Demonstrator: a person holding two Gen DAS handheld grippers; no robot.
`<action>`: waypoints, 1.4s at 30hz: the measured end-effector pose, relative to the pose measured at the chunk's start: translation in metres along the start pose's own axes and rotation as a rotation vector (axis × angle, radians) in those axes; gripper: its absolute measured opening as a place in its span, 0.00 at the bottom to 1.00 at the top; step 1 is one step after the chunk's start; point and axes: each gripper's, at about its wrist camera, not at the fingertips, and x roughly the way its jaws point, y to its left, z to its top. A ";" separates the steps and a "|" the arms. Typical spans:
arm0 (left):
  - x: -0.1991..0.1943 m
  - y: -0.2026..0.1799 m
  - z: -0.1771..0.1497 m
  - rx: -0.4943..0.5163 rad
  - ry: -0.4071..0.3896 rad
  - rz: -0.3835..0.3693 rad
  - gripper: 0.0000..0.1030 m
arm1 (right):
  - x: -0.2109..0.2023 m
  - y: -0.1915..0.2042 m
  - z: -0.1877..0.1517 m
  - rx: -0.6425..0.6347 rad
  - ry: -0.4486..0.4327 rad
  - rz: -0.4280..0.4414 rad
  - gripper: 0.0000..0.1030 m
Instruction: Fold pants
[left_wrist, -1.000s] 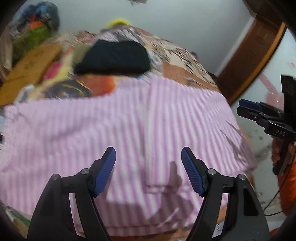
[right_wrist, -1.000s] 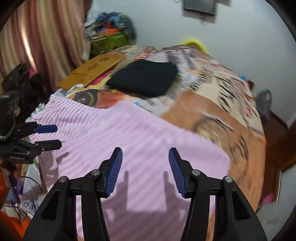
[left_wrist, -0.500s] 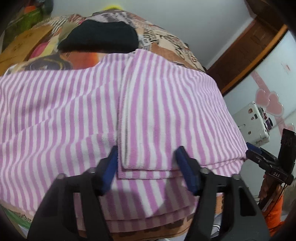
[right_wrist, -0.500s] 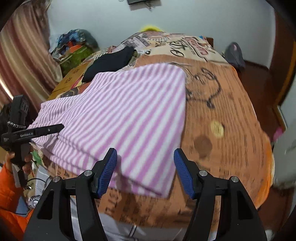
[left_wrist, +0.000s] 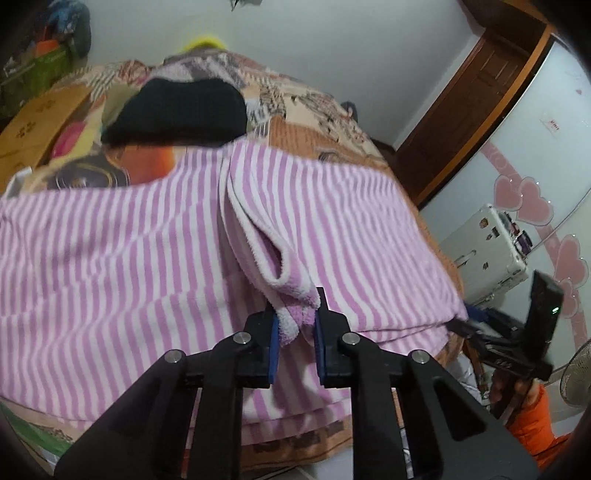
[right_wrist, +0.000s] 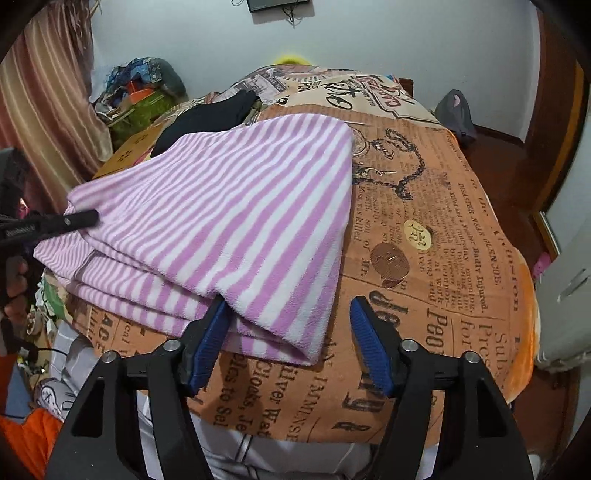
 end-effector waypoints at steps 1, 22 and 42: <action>-0.006 -0.002 0.002 0.005 -0.013 -0.001 0.15 | 0.000 0.001 -0.001 0.000 -0.001 0.006 0.45; -0.017 -0.013 -0.057 0.068 0.128 0.134 0.29 | -0.025 -0.017 -0.013 0.056 -0.028 0.009 0.33; 0.069 0.060 0.067 -0.047 0.136 0.069 0.47 | -0.019 -0.020 0.064 0.003 -0.124 -0.033 0.46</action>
